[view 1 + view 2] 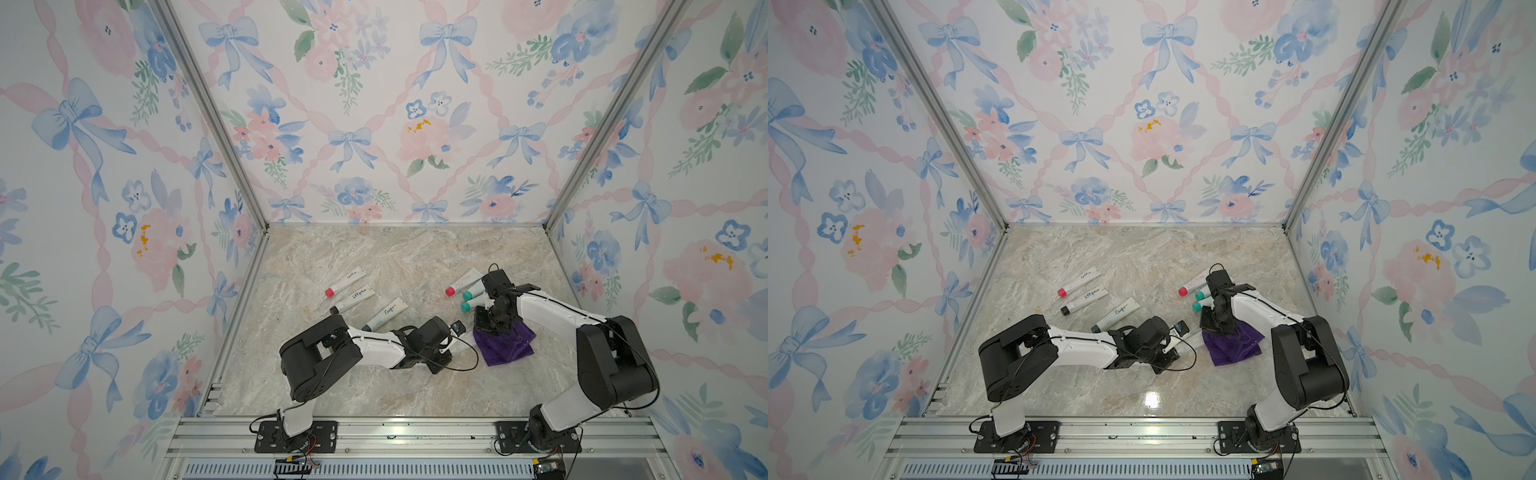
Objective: Wipe the surface of the toothpaste tube
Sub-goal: Wipe the dirt from the toothpaste tube.
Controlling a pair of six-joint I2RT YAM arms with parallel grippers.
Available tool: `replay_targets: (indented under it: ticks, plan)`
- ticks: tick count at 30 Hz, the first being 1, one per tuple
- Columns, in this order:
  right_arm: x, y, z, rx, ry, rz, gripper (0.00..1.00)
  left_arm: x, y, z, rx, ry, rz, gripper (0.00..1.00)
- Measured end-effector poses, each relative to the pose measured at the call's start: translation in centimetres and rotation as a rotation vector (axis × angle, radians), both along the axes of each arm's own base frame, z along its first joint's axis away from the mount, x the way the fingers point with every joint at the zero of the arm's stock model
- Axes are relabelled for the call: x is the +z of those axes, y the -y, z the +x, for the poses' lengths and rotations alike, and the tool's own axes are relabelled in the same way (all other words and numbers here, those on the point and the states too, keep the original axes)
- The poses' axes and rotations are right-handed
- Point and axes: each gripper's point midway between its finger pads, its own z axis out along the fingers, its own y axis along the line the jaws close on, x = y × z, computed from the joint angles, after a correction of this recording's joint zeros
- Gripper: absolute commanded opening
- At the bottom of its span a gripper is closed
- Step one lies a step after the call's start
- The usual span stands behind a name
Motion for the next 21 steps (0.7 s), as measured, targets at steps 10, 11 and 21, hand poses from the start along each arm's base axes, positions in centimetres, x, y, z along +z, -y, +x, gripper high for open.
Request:
replay_targets:
  ticks: [10,11,21]
  plan:
    - [0.0,-1.1,-0.5,0.035,0.007,0.008,0.20,0.0,0.0,0.0,0.001,0.001,0.001,0.22]
    - [0.1,-1.5,-0.7,0.043,0.010,0.016,0.20,0.0,0.0,0.0,0.002,0.001,0.001,0.22]
    - [0.7,-2.8,-1.4,0.066,0.015,0.072,0.20,0.0,0.0,0.0,0.002,0.001,0.001,0.22]
